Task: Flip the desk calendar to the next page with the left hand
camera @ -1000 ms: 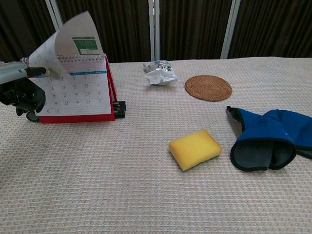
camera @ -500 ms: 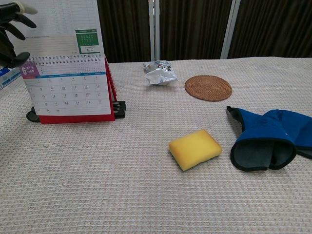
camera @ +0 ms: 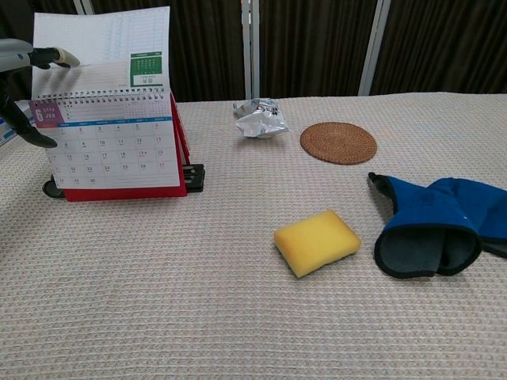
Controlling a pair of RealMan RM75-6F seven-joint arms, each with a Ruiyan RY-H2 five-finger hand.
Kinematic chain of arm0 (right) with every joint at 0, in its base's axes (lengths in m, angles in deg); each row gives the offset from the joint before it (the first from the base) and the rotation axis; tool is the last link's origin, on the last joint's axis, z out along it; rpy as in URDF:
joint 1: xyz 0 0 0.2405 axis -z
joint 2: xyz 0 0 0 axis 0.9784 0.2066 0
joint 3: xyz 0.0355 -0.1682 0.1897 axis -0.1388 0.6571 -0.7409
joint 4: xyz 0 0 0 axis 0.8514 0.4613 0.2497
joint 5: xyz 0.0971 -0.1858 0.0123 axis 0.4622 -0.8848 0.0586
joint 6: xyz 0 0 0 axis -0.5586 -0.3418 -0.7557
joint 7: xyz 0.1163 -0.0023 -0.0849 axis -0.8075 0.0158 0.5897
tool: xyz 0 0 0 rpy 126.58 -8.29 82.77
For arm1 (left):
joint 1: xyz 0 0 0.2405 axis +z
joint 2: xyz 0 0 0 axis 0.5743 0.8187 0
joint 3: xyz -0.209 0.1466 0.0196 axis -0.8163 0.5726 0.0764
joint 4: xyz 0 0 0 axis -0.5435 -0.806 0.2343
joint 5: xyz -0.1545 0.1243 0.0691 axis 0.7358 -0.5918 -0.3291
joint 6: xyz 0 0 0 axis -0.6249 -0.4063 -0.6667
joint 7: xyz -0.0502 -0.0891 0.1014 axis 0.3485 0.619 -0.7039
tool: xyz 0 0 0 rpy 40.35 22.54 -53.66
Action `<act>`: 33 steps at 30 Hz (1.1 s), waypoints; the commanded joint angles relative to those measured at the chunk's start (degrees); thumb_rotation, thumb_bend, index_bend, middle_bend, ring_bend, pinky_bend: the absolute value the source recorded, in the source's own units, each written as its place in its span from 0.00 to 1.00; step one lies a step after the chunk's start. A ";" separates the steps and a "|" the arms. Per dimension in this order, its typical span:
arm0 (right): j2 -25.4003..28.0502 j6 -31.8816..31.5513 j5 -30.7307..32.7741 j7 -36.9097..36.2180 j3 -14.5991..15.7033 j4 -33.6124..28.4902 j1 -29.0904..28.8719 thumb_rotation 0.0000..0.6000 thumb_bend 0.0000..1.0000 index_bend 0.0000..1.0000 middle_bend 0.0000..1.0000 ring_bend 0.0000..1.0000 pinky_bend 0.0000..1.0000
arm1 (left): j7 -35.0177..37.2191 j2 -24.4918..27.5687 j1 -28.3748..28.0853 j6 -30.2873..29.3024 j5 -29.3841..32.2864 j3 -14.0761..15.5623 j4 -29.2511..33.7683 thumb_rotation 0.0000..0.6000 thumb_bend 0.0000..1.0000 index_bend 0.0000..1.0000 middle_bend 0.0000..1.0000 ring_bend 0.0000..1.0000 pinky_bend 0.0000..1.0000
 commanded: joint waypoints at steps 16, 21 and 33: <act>-0.16 -0.41 -0.18 -0.39 0.08 0.29 0.13 1.00 0.04 0.00 0.00 0.00 0.00 | 2.76 -0.53 -3.93 9.03 8.13 3.69 -6.55 1.00 0.05 0.00 0.00 0.03 0.12; -0.23 -0.72 -0.77 -0.30 0.29 0.28 0.20 1.00 0.04 0.00 0.00 0.00 0.00 | 8.55 -0.31 -1.93 3.71 2.41 1.86 -5.44 1.00 0.05 0.00 0.00 0.00 0.09; -0.30 -1.39 -1.58 -0.12 0.43 0.25 0.32 1.00 0.03 0.00 0.00 0.00 0.00 | 17.50 2.67 7.90 -12.91 -19.95 6.61 0.20 1.00 0.05 0.00 0.00 0.00 0.01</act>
